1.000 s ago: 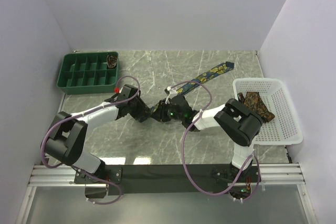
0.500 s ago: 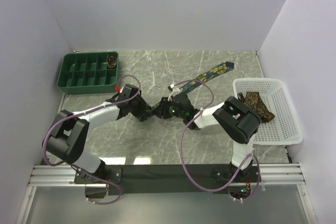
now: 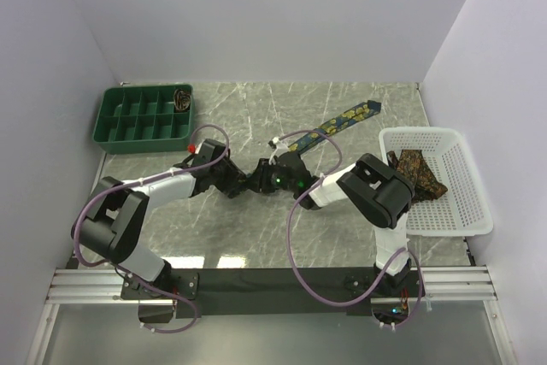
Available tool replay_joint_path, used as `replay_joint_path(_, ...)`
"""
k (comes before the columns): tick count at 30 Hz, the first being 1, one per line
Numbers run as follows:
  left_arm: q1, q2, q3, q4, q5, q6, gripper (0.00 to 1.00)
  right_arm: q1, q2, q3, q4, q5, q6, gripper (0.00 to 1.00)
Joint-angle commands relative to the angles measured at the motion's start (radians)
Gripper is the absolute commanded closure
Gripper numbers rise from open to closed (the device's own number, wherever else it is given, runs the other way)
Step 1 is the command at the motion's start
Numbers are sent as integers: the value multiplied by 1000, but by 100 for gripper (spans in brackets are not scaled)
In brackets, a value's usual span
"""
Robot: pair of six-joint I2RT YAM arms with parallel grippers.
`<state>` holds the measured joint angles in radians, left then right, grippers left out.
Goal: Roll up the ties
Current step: Roll the tie
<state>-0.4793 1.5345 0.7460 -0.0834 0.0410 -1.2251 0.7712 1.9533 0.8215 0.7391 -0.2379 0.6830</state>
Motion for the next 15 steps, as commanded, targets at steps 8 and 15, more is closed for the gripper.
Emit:
replay_joint_path(8,-4,13,-19,40,11,-17,55,-6,47,70,-16,-23,15,74)
replay_joint_path(15,-4,-30,-45,77,-1,-31,54,-52,91,54,-85,-47,67,100)
